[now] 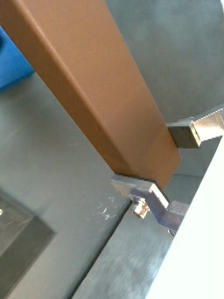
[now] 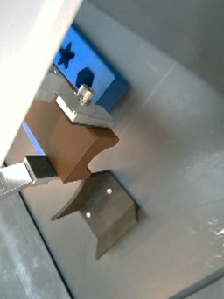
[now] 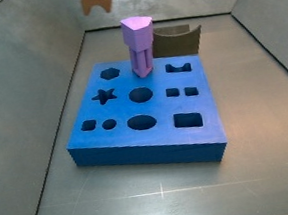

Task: Pick up the arch object. Move up. Place the arch object on the fixture. Regrasp the arch object. Rotate the arch object. Move to above the board. Insert the arch object.
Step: Place the arch object on the fixture.

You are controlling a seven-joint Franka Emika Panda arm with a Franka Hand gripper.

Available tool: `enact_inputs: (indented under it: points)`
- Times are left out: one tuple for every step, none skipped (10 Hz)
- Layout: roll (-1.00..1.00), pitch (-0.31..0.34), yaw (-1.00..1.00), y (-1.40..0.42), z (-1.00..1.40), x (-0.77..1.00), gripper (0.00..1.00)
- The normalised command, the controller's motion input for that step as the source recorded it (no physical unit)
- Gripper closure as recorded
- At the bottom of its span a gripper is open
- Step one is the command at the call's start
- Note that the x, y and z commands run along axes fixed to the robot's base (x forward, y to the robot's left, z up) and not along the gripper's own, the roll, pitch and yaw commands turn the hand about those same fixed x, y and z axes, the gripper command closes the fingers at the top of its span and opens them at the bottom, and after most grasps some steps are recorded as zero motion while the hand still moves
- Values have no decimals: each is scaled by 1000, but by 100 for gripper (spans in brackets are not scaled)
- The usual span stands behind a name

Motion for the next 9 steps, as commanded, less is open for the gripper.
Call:
enact_inputs:
  points:
    - [88, 23, 34, -244, -64, 1000, 100]
    - [76, 32, 32, -217, -61, 1000, 100]
    - [66, 42, 29, -194, -57, 1000, 100]
    - [62, 51, 31, -169, -54, 1000, 100]
    - [59, 58, 29, -154, -51, 1000, 100]
    - [55, 72, 29, -133, -46, 1000, 100]
    - [53, 86, 31, -111, -39, 1000, 100]
    - [52, 95, 32, -94, -31, 1000, 100]
    - [-1000, 97, 43, 633, 125, 1000, 100]
